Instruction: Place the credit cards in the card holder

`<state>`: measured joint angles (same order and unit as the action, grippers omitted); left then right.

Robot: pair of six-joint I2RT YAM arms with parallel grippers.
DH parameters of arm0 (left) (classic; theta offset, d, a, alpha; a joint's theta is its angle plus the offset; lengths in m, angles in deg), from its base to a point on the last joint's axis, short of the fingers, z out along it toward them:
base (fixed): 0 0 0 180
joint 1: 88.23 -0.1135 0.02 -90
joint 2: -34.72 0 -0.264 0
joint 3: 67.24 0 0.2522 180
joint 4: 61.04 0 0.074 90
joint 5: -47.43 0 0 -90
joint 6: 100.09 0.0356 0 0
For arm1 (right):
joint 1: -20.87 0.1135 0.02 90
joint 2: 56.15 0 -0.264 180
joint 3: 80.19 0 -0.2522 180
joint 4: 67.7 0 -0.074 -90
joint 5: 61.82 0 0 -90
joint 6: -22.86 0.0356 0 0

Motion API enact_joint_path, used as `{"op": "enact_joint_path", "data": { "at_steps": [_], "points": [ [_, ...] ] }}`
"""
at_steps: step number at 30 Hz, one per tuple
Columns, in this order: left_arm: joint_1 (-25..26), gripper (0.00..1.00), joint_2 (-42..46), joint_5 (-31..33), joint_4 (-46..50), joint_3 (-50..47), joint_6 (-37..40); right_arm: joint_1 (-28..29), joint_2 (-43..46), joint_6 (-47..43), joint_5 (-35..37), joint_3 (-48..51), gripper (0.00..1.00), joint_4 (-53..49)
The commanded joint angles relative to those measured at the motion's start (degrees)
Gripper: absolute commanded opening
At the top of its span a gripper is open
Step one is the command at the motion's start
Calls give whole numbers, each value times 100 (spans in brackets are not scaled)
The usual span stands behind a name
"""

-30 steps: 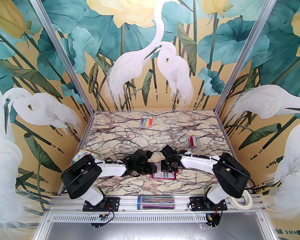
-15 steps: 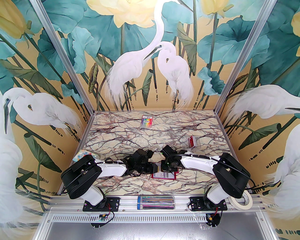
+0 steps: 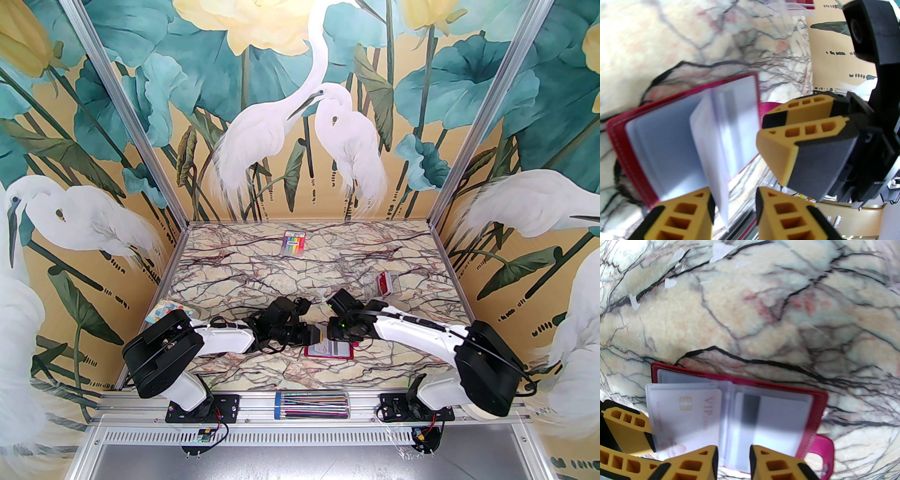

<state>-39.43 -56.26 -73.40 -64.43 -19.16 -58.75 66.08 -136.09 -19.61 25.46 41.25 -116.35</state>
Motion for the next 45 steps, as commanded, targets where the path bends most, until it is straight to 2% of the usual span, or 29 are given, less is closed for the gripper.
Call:
{"op": "enact_joint_path", "data": {
  "at_steps": [1, 20, 30, 39, 45],
  "points": [
    [60, 35, -42, -116, -168, 209, -75, -119, 242, 18, 293, 146, 29, -314],
    [345, 35, -684, -135, -115, 899, -66, -1016, 1509, -191, 375, 618, 33, -808],
    [350, 35, -948, -191, -154, 1028, -82, -1190, 1863, -238, 358, 682, 36, -949],
    [350, 35, -692, 9, 95, 930, 96, -1214, 1829, -314, 228, 668, 37, -808],
    [145, 35, -88, 323, 423, 507, 315, -1249, 1835, -456, 226, 591, 39, -723]
  ]
}}
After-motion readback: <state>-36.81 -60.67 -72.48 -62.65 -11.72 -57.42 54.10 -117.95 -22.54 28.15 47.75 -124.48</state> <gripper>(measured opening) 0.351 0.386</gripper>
